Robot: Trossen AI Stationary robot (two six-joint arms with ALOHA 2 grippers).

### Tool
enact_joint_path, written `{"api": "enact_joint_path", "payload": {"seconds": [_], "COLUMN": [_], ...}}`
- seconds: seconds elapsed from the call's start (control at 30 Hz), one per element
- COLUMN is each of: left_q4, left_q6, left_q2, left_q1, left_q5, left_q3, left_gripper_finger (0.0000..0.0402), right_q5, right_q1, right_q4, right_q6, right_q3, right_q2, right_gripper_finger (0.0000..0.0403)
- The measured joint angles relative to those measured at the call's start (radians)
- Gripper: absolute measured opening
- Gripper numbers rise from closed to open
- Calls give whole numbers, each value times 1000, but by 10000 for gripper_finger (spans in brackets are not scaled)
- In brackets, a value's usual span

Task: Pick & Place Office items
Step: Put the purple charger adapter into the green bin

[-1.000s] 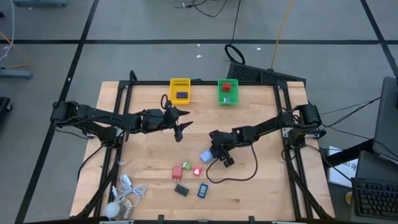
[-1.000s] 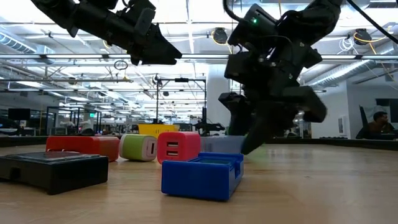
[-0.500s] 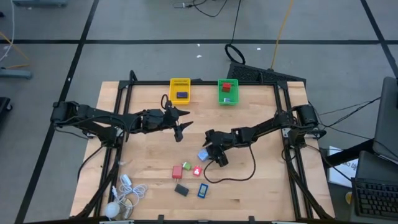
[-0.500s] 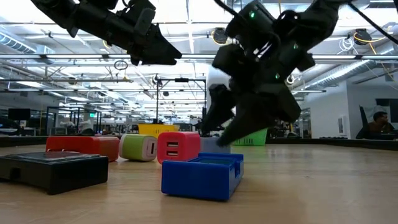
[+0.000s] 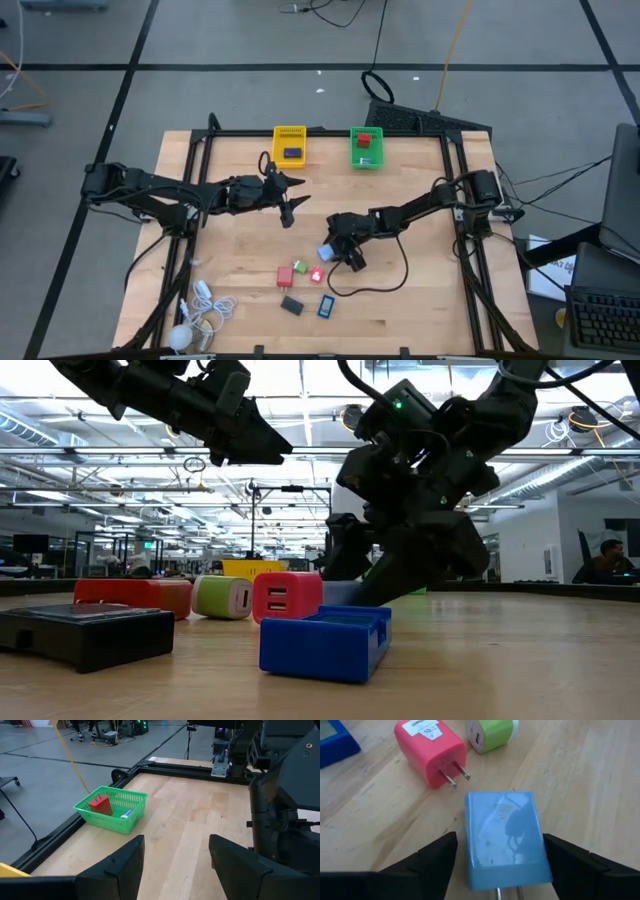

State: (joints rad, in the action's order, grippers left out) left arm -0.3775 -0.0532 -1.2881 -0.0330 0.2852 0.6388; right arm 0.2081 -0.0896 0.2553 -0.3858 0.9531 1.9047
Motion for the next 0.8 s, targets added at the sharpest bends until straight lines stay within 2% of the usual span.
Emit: {"api": "enact_joint_path", "payload": {"seconds": [0.23, 0.37, 0.53, 0.67, 0.8], "left_q4": [0, -1, -2, 0, -5], "left_q6": [-4, -4, -4, -4, -4], "left_q2": [0, 0, 0, 0, 0], "left_q1": [0, 0, 0, 0, 0], "left_q5": [0, 0, 0, 0, 4], "left_q3": [0, 0, 0, 0, 0], "left_gripper_finger": [225, 225, 225, 225, 225], "right_q5": [8, 9, -6, -95, -156], "right_q1": [-2, -3, -3, 4, 28], "right_q4": [-34, -46, -134, -218, -337], "right_q6": [27, 50, 70, 72, 139], "right_q3": [0, 0, -4, -1, -5], "right_q2": [-5, -13, -88, -203, -316], "right_gripper_finger": [206, 206, 206, 206, 206]}}
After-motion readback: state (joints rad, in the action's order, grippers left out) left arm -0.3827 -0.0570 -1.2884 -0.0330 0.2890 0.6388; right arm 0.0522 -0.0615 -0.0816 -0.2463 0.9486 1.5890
